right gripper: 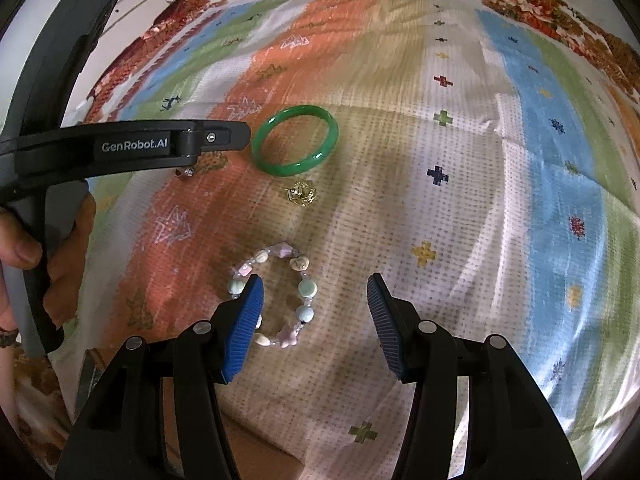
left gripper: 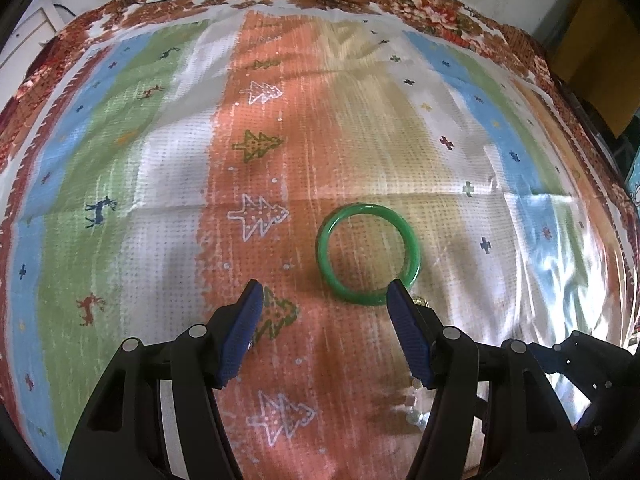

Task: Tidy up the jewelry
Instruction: 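Move left tool to green jade bangle while right tool approaches white pearl bracelet, then close left tool on jade bangle rim while right tool grasps pearl bracelet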

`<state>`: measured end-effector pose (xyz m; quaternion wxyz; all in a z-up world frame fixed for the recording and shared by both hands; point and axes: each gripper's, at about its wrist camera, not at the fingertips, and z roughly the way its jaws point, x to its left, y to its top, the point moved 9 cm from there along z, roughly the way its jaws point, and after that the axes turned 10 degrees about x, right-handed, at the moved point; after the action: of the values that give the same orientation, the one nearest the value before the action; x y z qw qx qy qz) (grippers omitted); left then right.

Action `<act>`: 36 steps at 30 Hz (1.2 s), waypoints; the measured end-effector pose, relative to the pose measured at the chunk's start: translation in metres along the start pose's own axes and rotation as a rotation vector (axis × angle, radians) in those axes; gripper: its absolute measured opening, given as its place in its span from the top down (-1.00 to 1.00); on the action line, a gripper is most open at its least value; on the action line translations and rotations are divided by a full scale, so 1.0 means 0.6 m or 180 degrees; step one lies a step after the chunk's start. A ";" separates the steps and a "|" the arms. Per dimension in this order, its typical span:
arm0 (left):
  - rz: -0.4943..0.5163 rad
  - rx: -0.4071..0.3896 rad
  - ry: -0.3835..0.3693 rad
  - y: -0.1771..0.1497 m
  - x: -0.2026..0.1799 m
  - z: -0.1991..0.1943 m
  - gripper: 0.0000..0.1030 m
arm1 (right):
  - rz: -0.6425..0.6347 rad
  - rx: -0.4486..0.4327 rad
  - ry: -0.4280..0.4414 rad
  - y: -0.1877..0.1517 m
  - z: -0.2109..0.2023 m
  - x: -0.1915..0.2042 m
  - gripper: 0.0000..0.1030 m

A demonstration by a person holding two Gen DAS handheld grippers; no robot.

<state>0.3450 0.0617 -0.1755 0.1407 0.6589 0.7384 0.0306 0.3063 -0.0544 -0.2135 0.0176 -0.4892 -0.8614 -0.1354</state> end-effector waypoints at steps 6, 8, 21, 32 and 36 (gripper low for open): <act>0.0036 0.0061 0.0004 0.008 -0.005 0.018 -0.25 | -0.0006 0.0106 0.0020 0.004 0.017 -0.003 -0.05; 0.0057 0.0082 -0.0003 0.010 -0.008 0.024 -0.24 | -0.0027 0.0145 0.0021 0.005 0.023 -0.001 -0.05; 0.0035 0.0185 -0.0022 0.028 -0.007 0.061 -0.24 | -0.0140 0.0270 -0.0015 0.007 0.042 0.006 -0.05; 0.0250 0.0167 0.0292 0.027 -0.009 0.074 -0.08 | -0.0231 0.0307 -0.0104 0.006 0.051 0.010 -0.04; 0.0246 0.0169 0.0411 0.026 -0.002 0.073 0.11 | -0.0253 0.0319 -0.0191 0.004 0.054 0.009 0.11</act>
<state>0.3711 0.0566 -0.2135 0.0740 0.6870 0.7205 0.0588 0.3086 -0.0406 -0.2435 0.0109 -0.4569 -0.8860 -0.0780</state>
